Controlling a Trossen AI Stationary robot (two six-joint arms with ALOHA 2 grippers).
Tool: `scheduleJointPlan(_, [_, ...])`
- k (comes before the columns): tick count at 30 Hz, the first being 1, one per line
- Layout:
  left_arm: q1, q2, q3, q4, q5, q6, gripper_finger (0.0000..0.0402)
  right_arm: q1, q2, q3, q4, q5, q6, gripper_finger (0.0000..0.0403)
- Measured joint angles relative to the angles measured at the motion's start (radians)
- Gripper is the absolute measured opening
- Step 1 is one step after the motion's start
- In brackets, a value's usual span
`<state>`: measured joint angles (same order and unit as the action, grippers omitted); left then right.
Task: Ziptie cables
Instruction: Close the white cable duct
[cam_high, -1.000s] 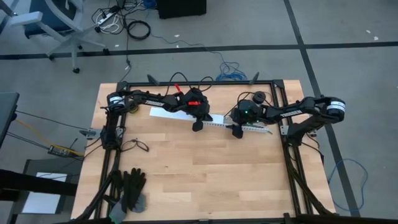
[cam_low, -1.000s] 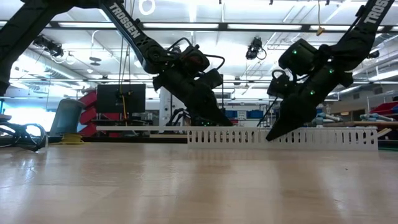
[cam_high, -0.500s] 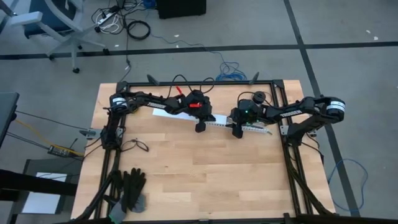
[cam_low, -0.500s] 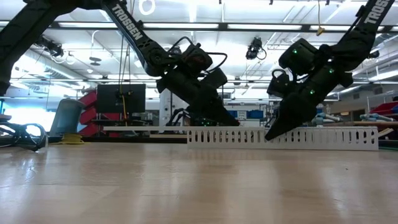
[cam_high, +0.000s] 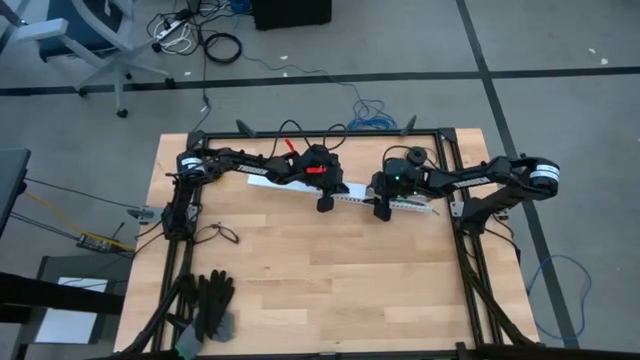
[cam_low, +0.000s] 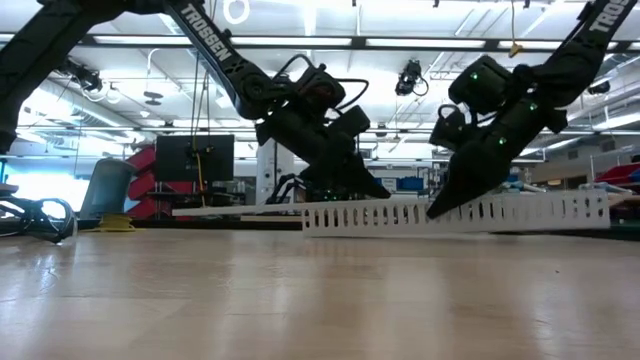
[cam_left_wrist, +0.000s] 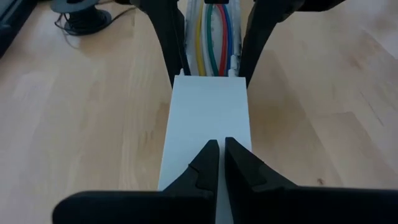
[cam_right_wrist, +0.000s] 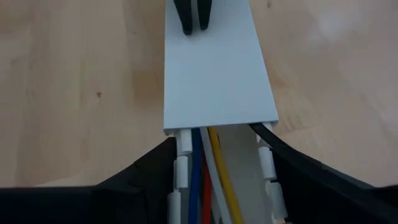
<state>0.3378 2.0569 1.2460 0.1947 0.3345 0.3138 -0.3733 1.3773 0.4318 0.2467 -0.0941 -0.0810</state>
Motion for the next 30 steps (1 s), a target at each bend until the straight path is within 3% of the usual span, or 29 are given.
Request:
scheduleJointPlan(7, [-0.001, -0.002, 0.003, -0.011, -0.005, 0.0, 0.0, -0.004, -0.117, 0.007, -0.128, -0.015, -0.001, 0.0257])
scheduleJointPlan(15, [0.001, -0.001, 0.001, -0.023, -0.016, -0.004, 0.0, -0.009, -0.122, 0.009, -0.212, 0.016, 0.011, 0.0303])
scheduleJointPlan(30, [0.0, -0.002, 0.001, -0.021, -0.03, -0.007, 0.0, -0.008, -0.121, 0.007, -0.272, 0.064, 0.045, 0.0292])
